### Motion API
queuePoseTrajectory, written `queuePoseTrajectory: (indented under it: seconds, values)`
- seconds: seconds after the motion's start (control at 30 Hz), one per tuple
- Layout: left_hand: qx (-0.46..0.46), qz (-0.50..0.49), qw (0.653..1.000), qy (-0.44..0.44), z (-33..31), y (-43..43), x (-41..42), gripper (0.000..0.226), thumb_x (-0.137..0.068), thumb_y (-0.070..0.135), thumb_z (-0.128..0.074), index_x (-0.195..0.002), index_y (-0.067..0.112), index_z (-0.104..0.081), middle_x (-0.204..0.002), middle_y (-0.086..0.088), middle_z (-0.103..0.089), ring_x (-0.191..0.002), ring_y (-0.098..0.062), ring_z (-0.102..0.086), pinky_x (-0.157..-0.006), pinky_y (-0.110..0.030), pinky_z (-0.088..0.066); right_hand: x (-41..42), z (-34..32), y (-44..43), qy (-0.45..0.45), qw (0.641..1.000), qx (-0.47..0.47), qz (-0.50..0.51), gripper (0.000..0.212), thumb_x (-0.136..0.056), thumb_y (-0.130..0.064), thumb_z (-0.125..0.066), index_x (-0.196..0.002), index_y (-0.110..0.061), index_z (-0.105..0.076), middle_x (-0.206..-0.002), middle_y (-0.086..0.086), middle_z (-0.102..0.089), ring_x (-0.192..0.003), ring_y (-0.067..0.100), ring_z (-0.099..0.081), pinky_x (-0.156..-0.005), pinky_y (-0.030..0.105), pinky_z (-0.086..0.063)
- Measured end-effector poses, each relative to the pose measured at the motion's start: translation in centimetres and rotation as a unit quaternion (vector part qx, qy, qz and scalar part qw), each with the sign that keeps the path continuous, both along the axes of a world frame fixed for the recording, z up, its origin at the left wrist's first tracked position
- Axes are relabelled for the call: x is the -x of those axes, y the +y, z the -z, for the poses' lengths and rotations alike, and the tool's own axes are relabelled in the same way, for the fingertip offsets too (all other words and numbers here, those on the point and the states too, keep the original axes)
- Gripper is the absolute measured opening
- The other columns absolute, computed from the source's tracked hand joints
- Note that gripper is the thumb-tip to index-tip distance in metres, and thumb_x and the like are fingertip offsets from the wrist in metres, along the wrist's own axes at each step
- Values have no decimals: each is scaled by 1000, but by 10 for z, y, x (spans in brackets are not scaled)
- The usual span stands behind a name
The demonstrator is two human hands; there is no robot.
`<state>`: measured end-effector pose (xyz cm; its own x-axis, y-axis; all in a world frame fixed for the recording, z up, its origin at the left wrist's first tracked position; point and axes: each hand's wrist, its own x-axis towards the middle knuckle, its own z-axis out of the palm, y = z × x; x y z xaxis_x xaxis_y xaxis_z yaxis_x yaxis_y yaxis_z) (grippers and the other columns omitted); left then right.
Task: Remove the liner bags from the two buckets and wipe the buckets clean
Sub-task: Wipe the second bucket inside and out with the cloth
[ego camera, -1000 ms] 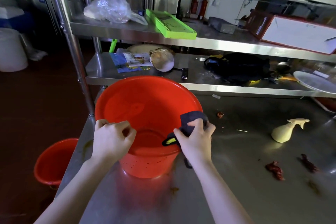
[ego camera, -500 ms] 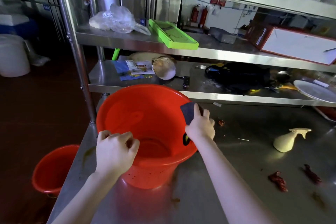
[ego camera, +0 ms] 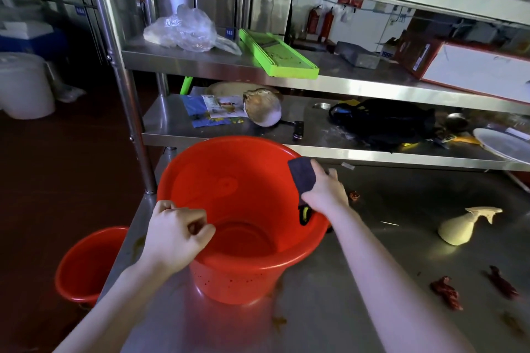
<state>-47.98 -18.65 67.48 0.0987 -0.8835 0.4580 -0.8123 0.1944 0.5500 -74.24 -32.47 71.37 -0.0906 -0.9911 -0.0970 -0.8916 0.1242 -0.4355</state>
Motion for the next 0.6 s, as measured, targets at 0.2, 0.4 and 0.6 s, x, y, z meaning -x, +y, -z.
queuePoseTrajectory:
  seconds: [0.2,0.4,0.6]
  values:
    - [11,-35,994,-101,-16,-17,-47,31,-77,32,-57,-56,11,-65,-54,3,-58,-56,-15,-56,-84,-46,-45,-7,12,-7,-63,996,33,-61,80,-84,-24,-58,-152,-38,-19,-150,5,-24,-127,33,-40,-103,41,-42]
    - [-37,-62,986,-150,-21,15,37,48,-90,54,-38,-87,22,-73,-81,-1,-73,-78,-29,-66,-75,-40,-50,-26,30,44,-48,990,126,-51,44,-95,-39,-41,-138,-39,-46,-160,-17,-7,-148,21,4,-111,67,-8]
    - [14,-26,973,-228,-3,26,84,49,-85,57,-49,-55,20,-58,-52,2,-54,-48,-24,-59,-59,-35,-44,-10,25,93,-107,968,155,-162,34,-102,-25,-38,-125,-32,-62,-153,-22,-29,-148,7,1,-120,50,-10]
